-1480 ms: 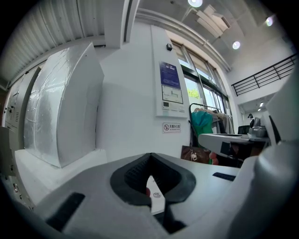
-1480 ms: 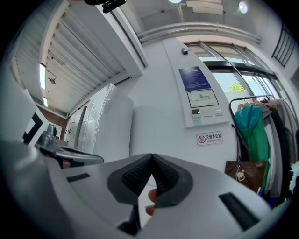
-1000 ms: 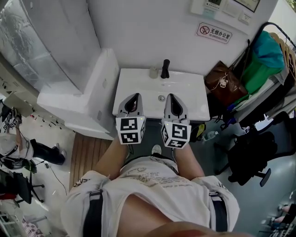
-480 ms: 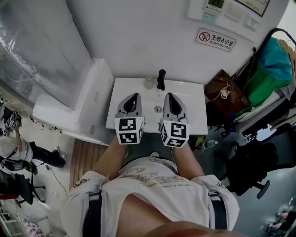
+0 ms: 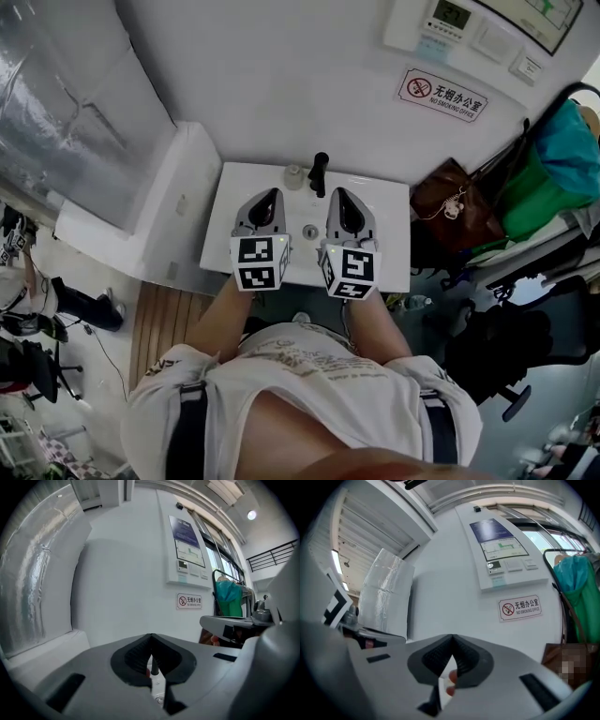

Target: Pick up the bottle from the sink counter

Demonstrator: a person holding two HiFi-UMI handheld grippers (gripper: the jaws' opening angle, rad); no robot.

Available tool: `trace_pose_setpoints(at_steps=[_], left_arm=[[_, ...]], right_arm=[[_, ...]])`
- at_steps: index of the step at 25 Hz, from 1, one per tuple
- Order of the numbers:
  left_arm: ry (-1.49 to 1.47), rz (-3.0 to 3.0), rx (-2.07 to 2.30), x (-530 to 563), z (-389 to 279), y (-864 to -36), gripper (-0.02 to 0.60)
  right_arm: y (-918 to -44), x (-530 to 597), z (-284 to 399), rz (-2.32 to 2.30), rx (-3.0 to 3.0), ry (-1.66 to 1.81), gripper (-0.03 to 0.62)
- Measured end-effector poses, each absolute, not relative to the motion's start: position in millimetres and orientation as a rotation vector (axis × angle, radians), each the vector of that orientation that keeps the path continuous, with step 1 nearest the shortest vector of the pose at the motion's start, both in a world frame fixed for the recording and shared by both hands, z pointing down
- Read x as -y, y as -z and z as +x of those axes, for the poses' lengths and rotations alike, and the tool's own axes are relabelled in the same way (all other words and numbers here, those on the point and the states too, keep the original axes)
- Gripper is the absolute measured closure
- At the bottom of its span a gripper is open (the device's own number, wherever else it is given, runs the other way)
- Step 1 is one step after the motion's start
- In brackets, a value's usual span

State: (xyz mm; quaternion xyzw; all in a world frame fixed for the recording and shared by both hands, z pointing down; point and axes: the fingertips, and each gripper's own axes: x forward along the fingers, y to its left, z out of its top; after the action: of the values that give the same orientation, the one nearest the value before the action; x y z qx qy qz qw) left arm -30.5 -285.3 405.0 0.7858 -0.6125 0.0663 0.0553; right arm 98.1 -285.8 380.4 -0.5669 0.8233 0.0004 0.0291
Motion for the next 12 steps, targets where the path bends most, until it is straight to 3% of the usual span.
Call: trace_pose_setpoints(at_steps=[12], left_arm=[[-0.245, 2.443, 1.769, 325, -33, -415, 0.566]], right_arm=[[-390, 321, 89, -1.783, -2.528, 0.042, 0.571]])
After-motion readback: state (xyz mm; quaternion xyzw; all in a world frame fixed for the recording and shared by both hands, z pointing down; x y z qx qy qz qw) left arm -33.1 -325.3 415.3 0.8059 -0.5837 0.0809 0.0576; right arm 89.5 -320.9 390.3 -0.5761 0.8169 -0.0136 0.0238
